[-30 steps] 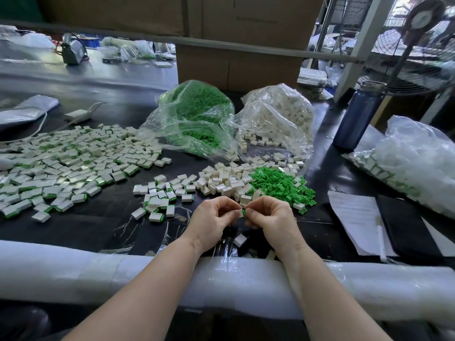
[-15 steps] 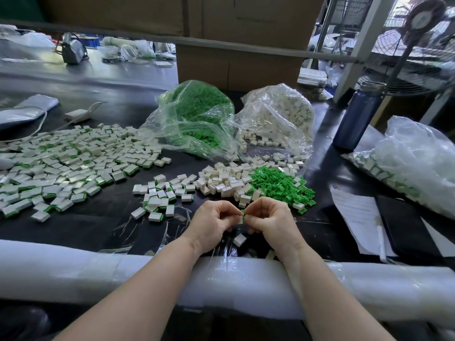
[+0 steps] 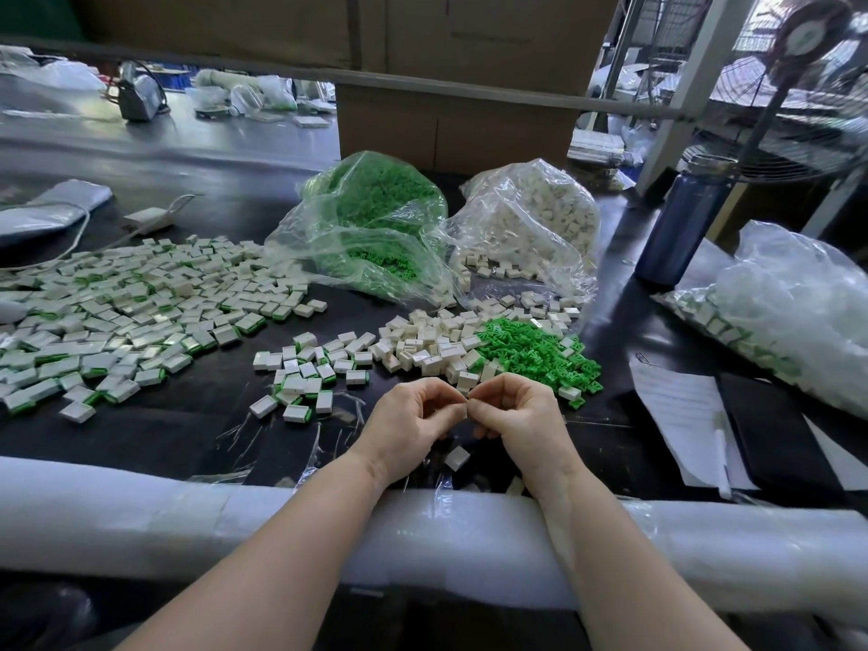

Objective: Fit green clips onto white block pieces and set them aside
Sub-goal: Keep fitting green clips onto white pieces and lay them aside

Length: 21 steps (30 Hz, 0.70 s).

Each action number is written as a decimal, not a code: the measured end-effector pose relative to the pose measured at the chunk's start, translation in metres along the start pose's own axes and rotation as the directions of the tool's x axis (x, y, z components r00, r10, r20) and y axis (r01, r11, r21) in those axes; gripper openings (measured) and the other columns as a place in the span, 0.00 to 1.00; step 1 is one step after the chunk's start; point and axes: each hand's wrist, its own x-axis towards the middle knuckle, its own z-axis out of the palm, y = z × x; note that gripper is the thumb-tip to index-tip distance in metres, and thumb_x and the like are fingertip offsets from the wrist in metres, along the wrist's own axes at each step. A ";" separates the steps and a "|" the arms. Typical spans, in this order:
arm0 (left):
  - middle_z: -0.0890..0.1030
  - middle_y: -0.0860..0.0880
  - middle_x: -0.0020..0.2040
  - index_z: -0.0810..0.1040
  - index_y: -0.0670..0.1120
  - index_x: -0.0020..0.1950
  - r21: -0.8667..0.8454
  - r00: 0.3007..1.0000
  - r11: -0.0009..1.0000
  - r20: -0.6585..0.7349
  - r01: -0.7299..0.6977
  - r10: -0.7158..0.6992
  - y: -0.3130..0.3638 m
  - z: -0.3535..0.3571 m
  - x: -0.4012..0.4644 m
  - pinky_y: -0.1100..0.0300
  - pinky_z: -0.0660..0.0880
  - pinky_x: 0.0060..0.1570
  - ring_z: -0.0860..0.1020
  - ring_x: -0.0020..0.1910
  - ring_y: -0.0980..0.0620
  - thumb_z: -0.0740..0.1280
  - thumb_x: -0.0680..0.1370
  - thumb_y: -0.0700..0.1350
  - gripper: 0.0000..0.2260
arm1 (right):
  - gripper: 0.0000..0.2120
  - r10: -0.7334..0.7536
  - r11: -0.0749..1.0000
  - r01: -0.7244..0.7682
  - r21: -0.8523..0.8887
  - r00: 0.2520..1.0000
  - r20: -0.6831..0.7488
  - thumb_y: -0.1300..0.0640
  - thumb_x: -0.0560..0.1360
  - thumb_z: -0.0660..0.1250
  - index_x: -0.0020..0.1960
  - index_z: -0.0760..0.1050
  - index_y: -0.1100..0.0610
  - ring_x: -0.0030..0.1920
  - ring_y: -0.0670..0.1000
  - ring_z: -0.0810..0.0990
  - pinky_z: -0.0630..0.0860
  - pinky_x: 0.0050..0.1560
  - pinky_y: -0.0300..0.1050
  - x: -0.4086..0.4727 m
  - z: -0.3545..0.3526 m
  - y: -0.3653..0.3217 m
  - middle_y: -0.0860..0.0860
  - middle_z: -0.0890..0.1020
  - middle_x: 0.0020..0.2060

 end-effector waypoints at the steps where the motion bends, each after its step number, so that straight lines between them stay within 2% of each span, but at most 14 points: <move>1: 0.80 0.52 0.39 0.78 0.51 0.46 -0.003 1.000 1.000 0.002 -0.009 0.009 0.000 0.000 0.000 0.69 0.71 0.40 0.74 0.32 0.64 0.71 0.73 0.39 0.08 | 0.08 0.002 1.000 -0.002 0.007 1.000 -0.003 0.72 0.70 0.68 0.37 0.77 0.62 0.24 0.44 0.76 0.71 0.26 0.33 0.000 0.000 0.001 0.51 0.79 0.26; 4: 0.76 0.53 0.37 0.74 0.54 0.44 0.030 0.999 0.999 -0.022 -0.031 0.032 -0.004 0.000 -0.001 0.72 0.69 0.35 0.72 0.29 0.64 0.72 0.72 0.38 0.12 | 0.07 0.008 1.000 -0.008 0.010 1.000 -0.011 0.70 0.71 0.68 0.37 0.77 0.61 0.25 0.44 0.77 0.72 0.26 0.33 0.001 0.000 0.002 0.50 0.80 0.26; 7: 0.77 0.53 0.36 0.75 0.53 0.43 0.023 0.998 1.000 -0.053 -0.016 0.018 -0.006 0.001 0.001 0.65 0.74 0.40 0.73 0.32 0.59 0.69 0.74 0.41 0.07 | 0.05 0.016 0.998 -0.015 0.066 1.000 -0.012 0.67 0.74 0.67 0.39 0.78 0.62 0.24 0.46 0.77 0.72 0.25 0.34 0.001 -0.001 0.002 0.53 0.80 0.26; 9: 0.78 0.55 0.34 0.77 0.53 0.43 -0.006 0.998 1.000 -0.059 -0.003 0.003 -0.006 0.001 0.002 0.65 0.74 0.40 0.75 0.32 0.58 0.67 0.76 0.43 0.05 | 0.05 0.021 0.996 -0.021 0.086 1.000 -0.009 0.67 0.74 0.66 0.40 0.78 0.63 0.25 0.46 0.77 0.73 0.25 0.34 0.002 -0.001 0.002 0.54 0.81 0.28; 14: 0.80 0.55 0.36 0.80 0.48 0.44 -0.013 0.999 1.000 -0.038 0.008 -0.009 -0.004 -0.001 0.002 0.66 0.73 0.43 0.76 0.35 0.60 0.67 0.76 0.42 0.04 | 0.06 0.016 0.999 -0.016 0.037 1.000 -0.015 0.67 0.74 0.67 0.39 0.77 0.61 0.25 0.45 0.77 0.73 0.27 0.34 0.001 0.000 0.002 0.53 0.80 0.27; 18: 0.82 0.50 0.40 0.82 0.45 0.47 0.027 0.999 0.999 -0.019 0.032 -0.031 -0.002 -0.002 0.000 0.60 0.75 0.48 0.78 0.40 0.56 0.67 0.77 0.43 0.05 | 0.08 0.006 0.999 -0.007 -0.053 1.000 -0.014 0.67 0.74 0.66 0.38 0.77 0.59 0.24 0.44 0.75 0.71 0.26 0.33 0.002 0.001 0.003 0.51 0.79 0.26; 21: 0.81 0.54 0.37 0.82 0.46 0.47 0.062 0.999 0.997 -0.014 0.037 -0.036 -0.002 -0.003 0.000 0.62 0.74 0.46 0.76 0.36 0.59 0.66 0.77 0.44 0.05 | 0.07 0.013 0.997 -0.012 -0.082 1.000 0.013 0.66 0.74 0.66 0.38 0.76 0.60 0.24 0.44 0.74 0.71 0.26 0.33 0.001 0.001 0.003 0.49 0.78 0.25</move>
